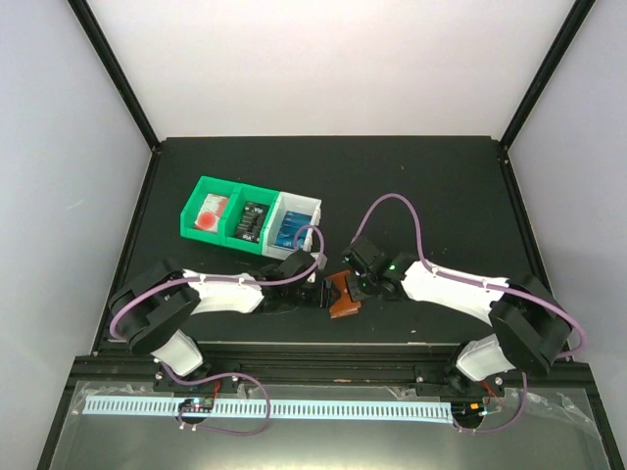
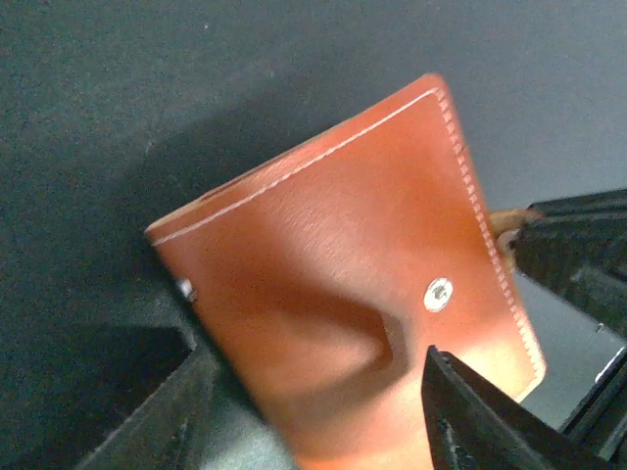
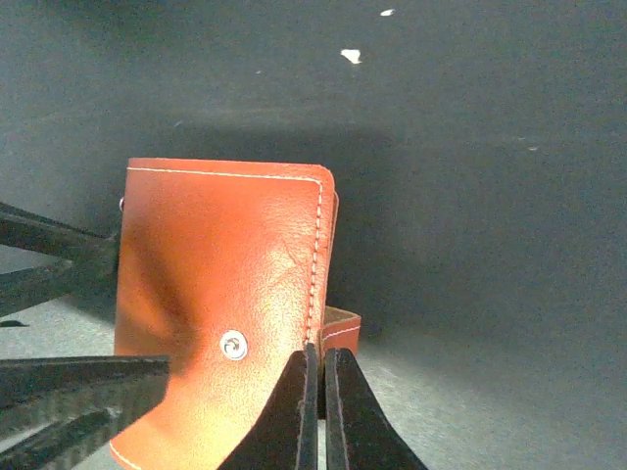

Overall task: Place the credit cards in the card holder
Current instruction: Close the card holder at the center of the board.

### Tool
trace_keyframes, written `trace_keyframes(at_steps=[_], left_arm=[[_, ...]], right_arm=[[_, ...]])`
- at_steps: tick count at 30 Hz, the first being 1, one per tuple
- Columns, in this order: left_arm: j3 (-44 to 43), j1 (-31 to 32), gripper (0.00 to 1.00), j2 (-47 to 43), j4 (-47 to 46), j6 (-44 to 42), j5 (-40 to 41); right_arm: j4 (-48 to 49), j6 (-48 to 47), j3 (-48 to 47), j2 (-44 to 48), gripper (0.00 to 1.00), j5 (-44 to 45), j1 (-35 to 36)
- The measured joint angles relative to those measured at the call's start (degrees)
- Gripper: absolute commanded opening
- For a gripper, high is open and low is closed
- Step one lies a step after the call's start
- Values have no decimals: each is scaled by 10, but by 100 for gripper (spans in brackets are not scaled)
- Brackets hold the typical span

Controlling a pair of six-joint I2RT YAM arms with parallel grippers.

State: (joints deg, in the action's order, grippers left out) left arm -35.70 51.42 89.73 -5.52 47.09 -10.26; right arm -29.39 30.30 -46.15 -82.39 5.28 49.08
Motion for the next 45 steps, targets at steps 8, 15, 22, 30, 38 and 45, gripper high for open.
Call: trace_keyframes(at_steps=[8, 15, 22, 30, 38, 45], left_arm=[[-8, 1, 46, 17, -6, 1, 14], [-12, 5, 38, 29, -7, 0, 43], [-24, 10, 38, 48, -19, 0, 67], [-28, 16, 38, 56, -24, 1, 88], [-28, 16, 38, 56, -25, 1, 90], [-28, 16, 38, 55, -25, 2, 86]], right_arm=[[36, 7, 8, -36, 1, -32, -2], [83, 45, 33, -41, 1, -43, -4], [96, 78, 59, -10, 1, -35, -4], [73, 108, 55, 3, 1, 1, -2], [68, 116, 55, 30, 1, 0, -2], [89, 103, 52, 21, 1, -52, -3]])
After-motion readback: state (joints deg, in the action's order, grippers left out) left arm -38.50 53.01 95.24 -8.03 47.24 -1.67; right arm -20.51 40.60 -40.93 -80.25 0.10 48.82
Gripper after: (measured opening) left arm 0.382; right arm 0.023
